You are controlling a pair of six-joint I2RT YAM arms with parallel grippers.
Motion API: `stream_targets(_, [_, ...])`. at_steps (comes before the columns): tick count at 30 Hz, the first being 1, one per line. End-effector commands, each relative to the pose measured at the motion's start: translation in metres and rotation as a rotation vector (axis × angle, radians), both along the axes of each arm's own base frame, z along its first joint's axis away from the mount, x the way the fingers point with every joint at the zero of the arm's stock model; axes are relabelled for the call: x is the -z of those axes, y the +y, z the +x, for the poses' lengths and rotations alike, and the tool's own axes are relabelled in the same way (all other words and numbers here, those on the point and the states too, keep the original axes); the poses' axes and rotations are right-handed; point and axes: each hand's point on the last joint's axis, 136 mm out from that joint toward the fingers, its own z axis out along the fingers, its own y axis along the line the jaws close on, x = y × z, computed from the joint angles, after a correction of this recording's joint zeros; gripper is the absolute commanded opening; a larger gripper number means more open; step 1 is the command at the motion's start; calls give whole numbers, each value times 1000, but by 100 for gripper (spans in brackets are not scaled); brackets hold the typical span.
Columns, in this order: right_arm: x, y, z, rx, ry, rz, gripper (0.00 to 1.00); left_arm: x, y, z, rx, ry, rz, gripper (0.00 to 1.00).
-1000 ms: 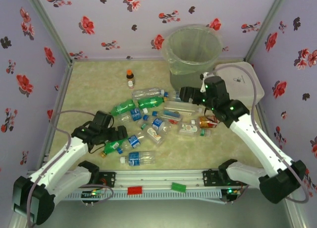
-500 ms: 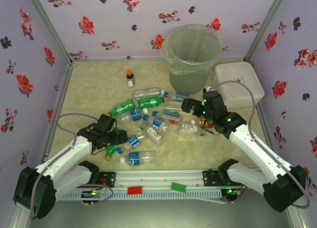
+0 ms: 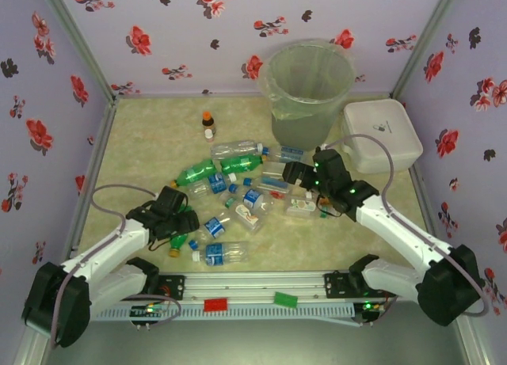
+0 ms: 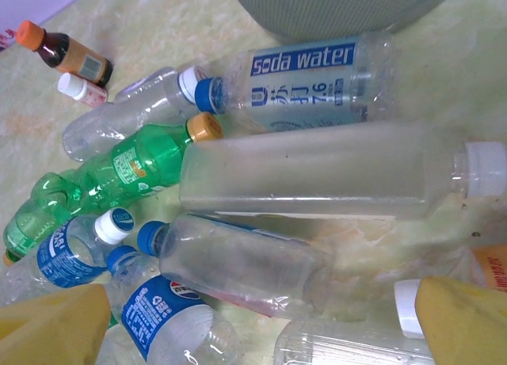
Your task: Put the plastic bottles in the bin
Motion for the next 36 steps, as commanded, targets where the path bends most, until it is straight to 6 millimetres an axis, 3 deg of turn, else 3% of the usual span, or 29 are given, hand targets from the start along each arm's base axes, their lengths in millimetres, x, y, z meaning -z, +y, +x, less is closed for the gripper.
stream_targets(1, [3, 10, 1, -8, 3, 29, 100, 6, 5, 2, -21, -10, 27, 75])
stream_targets(12, [6, 12, 4, -16, -5, 14, 100, 0, 11, 13, -100, -94, 21, 47])
stream_targets(19, [13, 14, 4, -28, 16, 2, 99, -36, 19, 30, -141, -225, 32, 37])
stream_targets(21, [14, 13, 4, -27, 16, -5, 100, -55, 19, 36, -136, -273, 34, 37])
stream_targets(27, [15, 9, 6, -16, 13, -34, 100, -152, -4, 80, -92, -537, -68, 37])
stream_targets(32, [19, 4, 6, 0, 20, -65, 100, -247, -52, 128, -5, -788, -219, 35])
stream_targets(36, [26, 1, 3, 11, 34, -62, 100, -306, -104, 160, 130, -905, -269, 35])
